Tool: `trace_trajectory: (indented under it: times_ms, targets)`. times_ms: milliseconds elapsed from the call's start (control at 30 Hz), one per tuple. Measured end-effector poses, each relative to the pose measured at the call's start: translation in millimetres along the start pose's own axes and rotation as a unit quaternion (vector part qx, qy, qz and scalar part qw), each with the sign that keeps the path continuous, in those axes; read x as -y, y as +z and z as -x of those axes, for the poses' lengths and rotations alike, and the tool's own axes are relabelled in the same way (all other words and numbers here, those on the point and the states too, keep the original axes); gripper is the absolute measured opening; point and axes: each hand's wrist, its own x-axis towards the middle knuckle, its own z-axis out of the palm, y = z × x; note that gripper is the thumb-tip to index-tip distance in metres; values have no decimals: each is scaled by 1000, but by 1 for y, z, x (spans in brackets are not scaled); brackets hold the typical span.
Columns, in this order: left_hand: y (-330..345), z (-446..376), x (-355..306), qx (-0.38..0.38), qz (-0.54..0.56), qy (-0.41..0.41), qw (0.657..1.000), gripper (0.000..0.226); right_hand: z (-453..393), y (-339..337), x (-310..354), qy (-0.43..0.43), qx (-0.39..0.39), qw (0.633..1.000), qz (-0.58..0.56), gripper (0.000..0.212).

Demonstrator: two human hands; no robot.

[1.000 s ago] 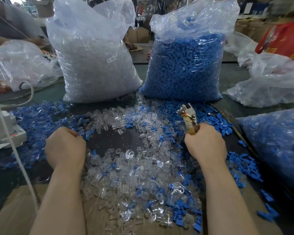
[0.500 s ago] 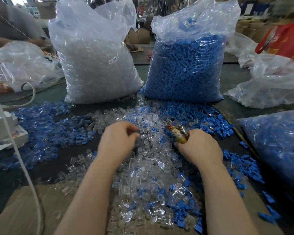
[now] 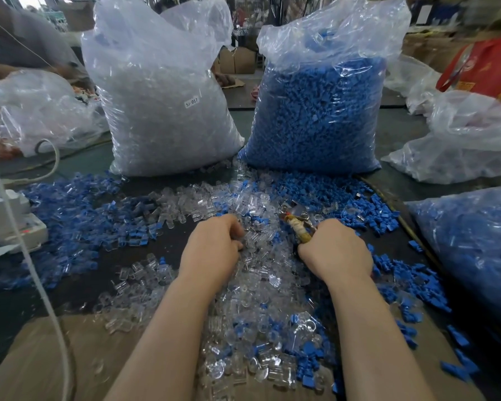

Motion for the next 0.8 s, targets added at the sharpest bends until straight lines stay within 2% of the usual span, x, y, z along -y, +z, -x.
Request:
trace_trajectory:
  times_ms: [200,367,533,700,800]
  targets:
    - [-10,1,-4,-20,122,-14,992,19,2,3,-3,-16,-28,999,0,20]
    - [-17,4,-12,18,295,-31,955,18,-2,2,-4,-34,-73,996,-38,19]
    - [-22,5,-17,66,411,-41,908,9,-5,3,-3,-86,-88,978,-167,21]
    - [-22,5,-22,59,499,-48,863,26,-3,4,-1,-140,-104,942,-286,19]
    - [-21,4,-21,41,526,-77,846,26,-1,4,2,-165,-100,922,-336,15]
